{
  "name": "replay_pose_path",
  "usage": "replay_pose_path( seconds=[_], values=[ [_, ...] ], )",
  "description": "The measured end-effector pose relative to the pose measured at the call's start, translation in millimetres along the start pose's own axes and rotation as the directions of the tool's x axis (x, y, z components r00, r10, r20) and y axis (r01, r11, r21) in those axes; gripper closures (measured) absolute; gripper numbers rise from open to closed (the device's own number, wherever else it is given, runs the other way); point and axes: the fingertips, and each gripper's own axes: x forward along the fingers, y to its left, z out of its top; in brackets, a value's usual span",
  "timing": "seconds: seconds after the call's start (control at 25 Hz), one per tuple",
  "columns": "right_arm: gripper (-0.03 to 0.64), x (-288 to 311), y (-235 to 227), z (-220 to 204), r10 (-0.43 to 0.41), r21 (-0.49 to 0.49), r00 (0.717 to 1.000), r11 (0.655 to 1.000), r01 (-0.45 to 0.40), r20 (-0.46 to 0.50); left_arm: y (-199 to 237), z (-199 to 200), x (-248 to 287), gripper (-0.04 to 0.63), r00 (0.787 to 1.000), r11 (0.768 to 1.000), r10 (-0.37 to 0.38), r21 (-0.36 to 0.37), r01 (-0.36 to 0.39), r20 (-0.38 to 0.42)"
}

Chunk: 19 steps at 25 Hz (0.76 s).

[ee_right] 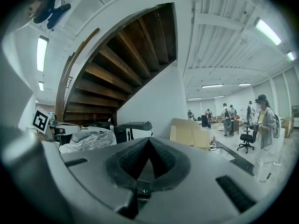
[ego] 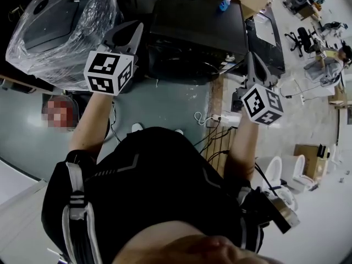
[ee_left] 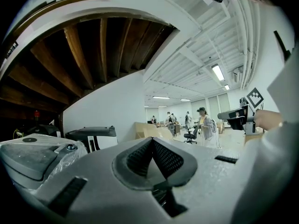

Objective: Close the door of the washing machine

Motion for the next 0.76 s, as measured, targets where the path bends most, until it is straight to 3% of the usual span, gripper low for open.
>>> replay_pose_path(
  seconds=[0.76],
  values=[
    [0.612, 1.5, -14.3, -2.5, -0.007, -0.013, 1.0, 1.0, 0.007, -0.008, -5.6, -12.3, 3.2, 0.592, 1.0, 1.0, -0.009, 0.03, 0.009, -0.009]
  ],
)
